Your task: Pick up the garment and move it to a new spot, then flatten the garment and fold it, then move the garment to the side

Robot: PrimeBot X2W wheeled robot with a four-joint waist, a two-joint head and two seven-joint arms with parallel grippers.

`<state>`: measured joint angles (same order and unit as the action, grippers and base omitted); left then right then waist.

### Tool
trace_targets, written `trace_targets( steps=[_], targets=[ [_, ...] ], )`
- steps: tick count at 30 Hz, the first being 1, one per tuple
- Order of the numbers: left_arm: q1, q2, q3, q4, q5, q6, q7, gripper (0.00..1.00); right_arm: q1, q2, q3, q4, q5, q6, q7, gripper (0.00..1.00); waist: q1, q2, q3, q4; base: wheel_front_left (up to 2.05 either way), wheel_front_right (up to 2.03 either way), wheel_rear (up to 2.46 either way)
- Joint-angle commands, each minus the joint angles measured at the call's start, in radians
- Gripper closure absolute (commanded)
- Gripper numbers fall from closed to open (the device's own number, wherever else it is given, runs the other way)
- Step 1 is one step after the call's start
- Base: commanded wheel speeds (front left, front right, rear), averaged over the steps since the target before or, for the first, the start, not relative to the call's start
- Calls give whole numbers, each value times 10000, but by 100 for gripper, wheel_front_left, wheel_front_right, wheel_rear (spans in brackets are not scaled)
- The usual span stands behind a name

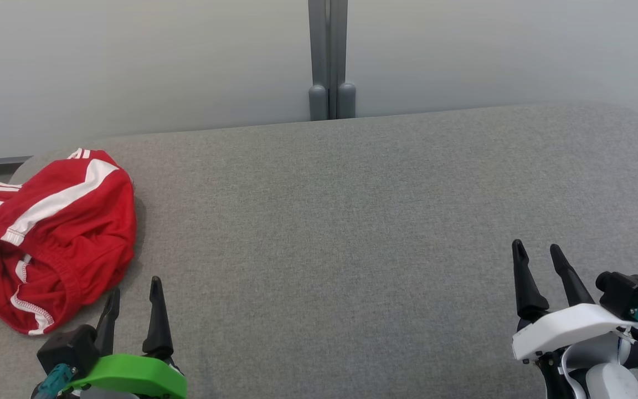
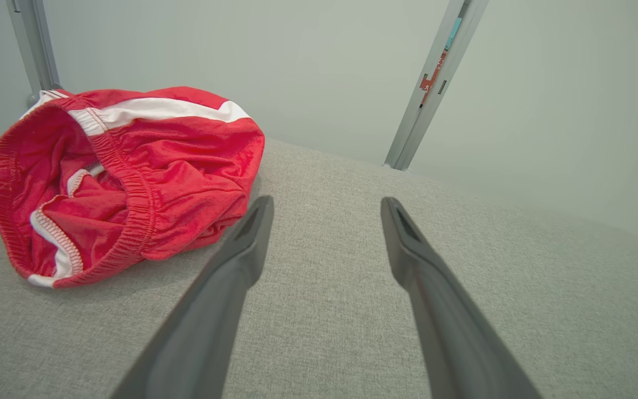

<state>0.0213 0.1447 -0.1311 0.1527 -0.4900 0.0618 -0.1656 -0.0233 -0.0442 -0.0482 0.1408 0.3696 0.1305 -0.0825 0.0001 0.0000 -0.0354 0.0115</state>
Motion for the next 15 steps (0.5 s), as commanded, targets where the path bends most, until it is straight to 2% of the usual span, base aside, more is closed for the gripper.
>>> trace_targets(
  steps=[1, 15],
  targets=[
    [66, 122, -24, -62, 227, 82, -102, 0, 68, -55, 37, -124, -265, 3, -91, 0, 0, 0, -8, 3, 0, 0, 0],
    [191, -15, 5, -113, 967, 121, -429, 0, 126, -65, 207, -108, -1325, 3, -313, 0, 0, 0, -63, 40, 0, 0, 0]
  ],
)
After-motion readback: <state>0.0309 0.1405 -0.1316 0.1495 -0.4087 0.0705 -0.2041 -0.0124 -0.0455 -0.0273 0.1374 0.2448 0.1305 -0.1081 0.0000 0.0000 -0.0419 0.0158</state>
